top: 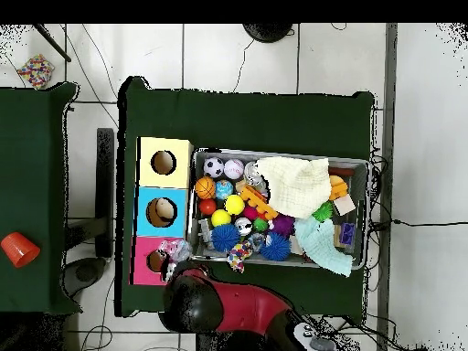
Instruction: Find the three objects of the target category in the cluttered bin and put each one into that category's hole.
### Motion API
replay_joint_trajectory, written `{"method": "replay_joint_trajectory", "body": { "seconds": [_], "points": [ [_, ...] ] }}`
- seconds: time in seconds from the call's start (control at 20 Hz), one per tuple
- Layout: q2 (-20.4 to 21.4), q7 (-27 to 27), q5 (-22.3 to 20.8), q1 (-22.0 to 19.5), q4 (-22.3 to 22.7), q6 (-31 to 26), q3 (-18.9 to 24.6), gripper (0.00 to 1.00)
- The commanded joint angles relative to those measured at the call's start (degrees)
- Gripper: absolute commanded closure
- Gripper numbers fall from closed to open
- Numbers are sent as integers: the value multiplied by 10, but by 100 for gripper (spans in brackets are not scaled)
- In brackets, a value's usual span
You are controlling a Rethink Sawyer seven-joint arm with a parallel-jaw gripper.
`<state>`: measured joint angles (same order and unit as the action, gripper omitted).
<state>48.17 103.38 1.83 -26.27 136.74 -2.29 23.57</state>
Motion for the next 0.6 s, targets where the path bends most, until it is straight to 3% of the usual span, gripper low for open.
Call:
{"method": "replay_joint_trajectory", "body": {
  "seconds": [0.05, 0.6],
  "points": [
    [-50, 60, -16, -3, -85, 24, -15, 100],
    [-49, 67, -15, 3, -90, 30, -17, 100]
  ]
}}
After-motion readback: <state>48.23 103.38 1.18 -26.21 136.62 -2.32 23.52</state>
